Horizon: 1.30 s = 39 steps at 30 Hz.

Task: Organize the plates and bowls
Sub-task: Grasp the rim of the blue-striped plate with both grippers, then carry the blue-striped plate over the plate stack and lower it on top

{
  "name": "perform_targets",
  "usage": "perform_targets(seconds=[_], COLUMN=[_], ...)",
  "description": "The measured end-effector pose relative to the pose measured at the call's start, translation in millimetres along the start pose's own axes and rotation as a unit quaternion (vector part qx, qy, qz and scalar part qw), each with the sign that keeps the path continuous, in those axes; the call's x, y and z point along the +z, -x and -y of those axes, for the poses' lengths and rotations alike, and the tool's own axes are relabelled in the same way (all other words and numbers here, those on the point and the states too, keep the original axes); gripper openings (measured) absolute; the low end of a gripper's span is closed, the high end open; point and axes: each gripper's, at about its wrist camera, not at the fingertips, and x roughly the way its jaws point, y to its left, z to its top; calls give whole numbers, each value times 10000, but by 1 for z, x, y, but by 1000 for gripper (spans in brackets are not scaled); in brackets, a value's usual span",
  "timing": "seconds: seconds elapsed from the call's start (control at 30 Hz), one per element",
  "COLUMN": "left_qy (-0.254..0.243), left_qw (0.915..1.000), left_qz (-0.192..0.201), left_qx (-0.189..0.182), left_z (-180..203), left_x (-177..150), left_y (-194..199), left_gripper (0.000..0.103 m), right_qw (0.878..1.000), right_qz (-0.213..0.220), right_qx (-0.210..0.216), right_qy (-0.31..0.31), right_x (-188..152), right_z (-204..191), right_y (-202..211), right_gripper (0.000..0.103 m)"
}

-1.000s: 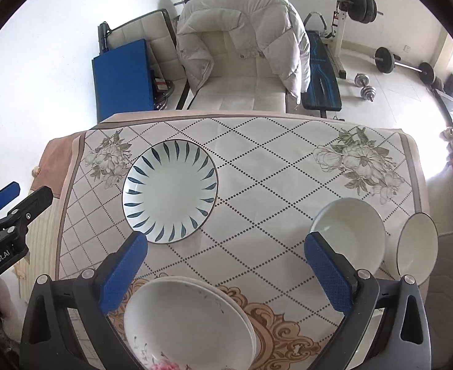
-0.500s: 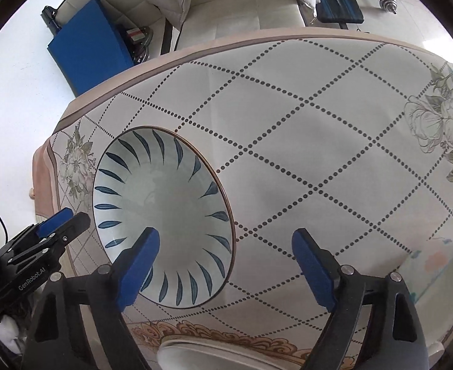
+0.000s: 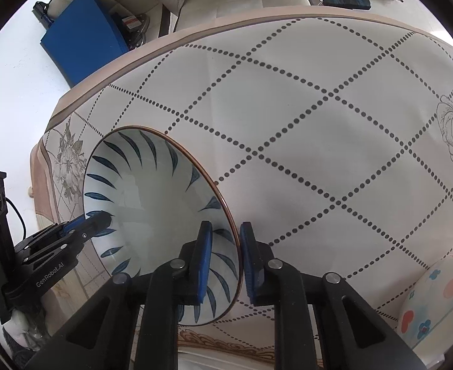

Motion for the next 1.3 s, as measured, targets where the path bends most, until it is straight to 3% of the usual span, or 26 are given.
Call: perform_targets(seconds=[0.33, 0.73, 1.3], left_qy=[46, -62, -414], left_qw=[9998, 9993, 9975], left_qz=[83, 308, 507], left_qx=[174, 204, 249], left_z=[5, 18, 62], left_x=[-10, -30, -79], left_y=[6, 41, 95], left_gripper=[14, 15, 15], right_qw=[9999, 9997, 9990], right_qz=[-47, 69, 358], right_qx=[112, 233, 213], right_qy=[26, 55, 164], right_x=[-8, -22, -88], right_z=[8, 13, 24], right_y=[6, 34, 108], right_gripper=[14, 14, 14])
